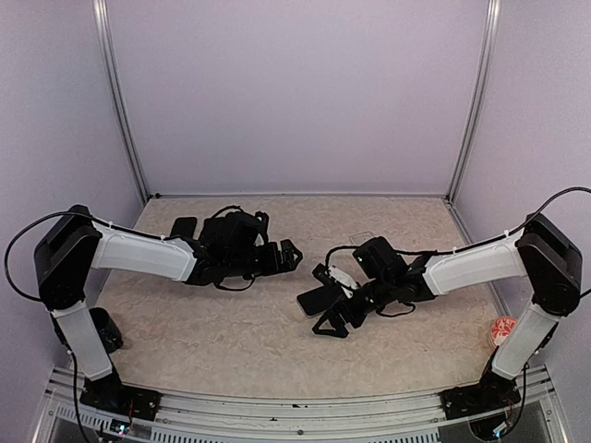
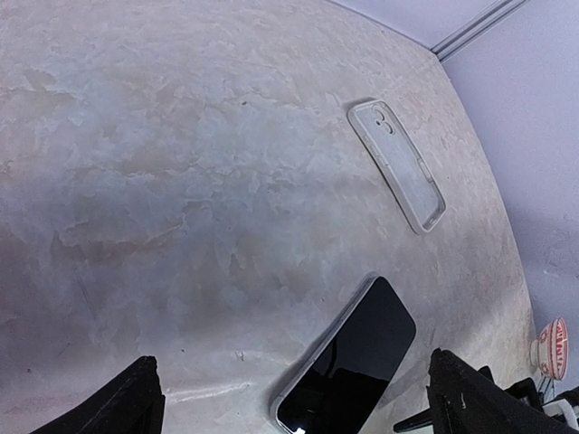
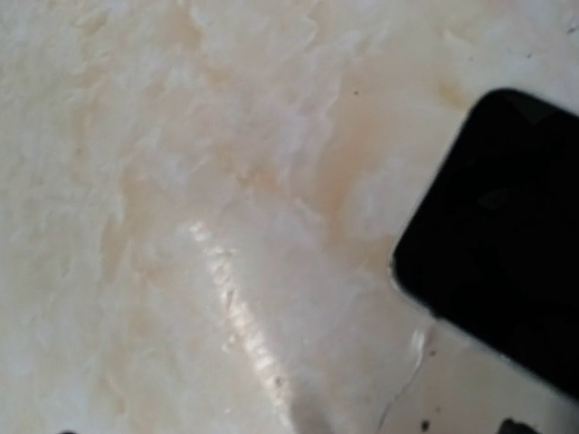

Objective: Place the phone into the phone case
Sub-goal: Adjust the phone at the center of the board.

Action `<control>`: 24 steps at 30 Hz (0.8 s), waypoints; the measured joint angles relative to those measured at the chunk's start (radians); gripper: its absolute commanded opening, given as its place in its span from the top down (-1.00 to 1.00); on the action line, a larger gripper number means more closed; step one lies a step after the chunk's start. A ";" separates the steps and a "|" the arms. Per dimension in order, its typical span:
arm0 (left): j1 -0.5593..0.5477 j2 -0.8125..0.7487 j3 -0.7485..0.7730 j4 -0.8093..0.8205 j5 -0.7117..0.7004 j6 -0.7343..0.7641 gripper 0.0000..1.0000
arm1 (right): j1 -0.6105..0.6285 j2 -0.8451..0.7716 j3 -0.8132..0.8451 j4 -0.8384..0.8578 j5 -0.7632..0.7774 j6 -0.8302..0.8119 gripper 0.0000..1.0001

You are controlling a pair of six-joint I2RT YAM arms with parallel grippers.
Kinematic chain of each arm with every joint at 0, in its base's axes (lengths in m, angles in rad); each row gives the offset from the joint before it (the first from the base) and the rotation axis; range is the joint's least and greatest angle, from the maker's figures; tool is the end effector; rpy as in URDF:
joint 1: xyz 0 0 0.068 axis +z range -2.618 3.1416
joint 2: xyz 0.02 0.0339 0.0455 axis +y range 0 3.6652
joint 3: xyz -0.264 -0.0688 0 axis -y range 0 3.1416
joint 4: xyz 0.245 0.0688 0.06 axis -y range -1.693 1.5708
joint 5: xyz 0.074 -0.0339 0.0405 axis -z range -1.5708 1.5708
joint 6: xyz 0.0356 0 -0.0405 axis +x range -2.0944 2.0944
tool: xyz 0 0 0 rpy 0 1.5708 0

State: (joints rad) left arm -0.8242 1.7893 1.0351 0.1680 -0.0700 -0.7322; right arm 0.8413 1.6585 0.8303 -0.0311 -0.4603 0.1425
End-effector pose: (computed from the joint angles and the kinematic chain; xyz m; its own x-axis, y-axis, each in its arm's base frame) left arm 0.2654 -0.2832 0.1866 -0.7424 -0.1795 -0.6454 0.2640 0.8071 -0.5281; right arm 0.2029 0.2507 0.1564 -0.6220 -0.5048 -0.5986 -0.7808 0.4572 0.4258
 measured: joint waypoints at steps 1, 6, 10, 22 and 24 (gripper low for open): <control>0.000 0.000 -0.001 0.002 0.002 0.000 -0.98 | 0.001 0.013 0.008 0.000 0.002 -0.002 -0.99; 0.004 -0.001 -0.003 0.003 0.009 0.000 -0.98 | 0.012 0.048 0.020 -0.003 -0.001 -0.016 -0.99; 0.006 -0.001 -0.003 0.005 0.012 0.000 -0.98 | 0.027 0.061 0.033 -0.005 -0.003 -0.024 -0.99; 0.008 -0.001 -0.023 0.028 0.022 -0.005 -0.98 | 0.039 0.135 0.079 0.014 0.047 -0.017 -0.99; 0.008 -0.001 -0.034 0.030 0.024 -0.006 -0.98 | 0.040 0.145 0.090 0.017 0.061 -0.014 -0.99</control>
State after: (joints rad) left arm -0.8165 1.7885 1.0016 0.1982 -0.0460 -0.7380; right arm 0.8818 1.8034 0.9207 -0.0143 -0.3992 0.1280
